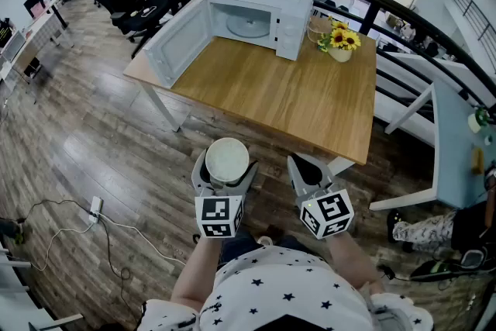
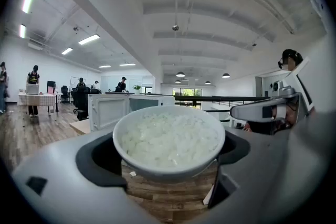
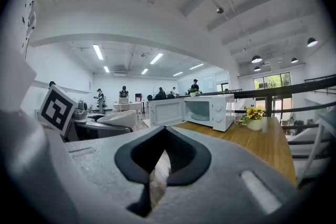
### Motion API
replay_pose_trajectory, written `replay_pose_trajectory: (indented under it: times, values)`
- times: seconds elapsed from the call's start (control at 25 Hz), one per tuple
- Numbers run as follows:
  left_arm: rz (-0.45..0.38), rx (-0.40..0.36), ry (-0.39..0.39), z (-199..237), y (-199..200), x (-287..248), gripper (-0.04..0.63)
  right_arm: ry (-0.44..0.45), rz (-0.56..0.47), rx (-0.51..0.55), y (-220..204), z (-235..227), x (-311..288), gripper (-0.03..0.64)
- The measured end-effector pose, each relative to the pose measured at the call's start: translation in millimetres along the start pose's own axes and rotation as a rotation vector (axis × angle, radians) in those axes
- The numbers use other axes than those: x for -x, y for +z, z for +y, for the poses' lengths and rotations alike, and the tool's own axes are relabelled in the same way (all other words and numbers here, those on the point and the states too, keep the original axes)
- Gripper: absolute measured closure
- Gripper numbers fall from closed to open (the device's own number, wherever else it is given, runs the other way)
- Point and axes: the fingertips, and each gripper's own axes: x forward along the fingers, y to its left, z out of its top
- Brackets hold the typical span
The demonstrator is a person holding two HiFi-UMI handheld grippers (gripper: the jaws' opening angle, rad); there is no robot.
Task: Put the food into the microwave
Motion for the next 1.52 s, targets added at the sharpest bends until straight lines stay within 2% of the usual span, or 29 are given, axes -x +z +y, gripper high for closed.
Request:
replay_pose_trajectory:
  times: [0.2,0.6,1.12,1.52]
  values:
    - [-0.023,0.011,0.003,-27,6,35,0.103,0.018,-0.016,0.008,3,13,39,0.612]
    - [-0.022,-0.007,0.016,-37,0,65,0.103,0.043,-0.026,0.007,-4,33,61,0.612]
    - [-0.033,0.013,0.022,-52,-3,76,0.103,0.051,-0.048,-0.036,-5,35,74,0.612]
    - [-0.03,0.019,0.01,-50,-5,57,0.103,0.032,-0.04,-0.045,-9,22,65,0.612]
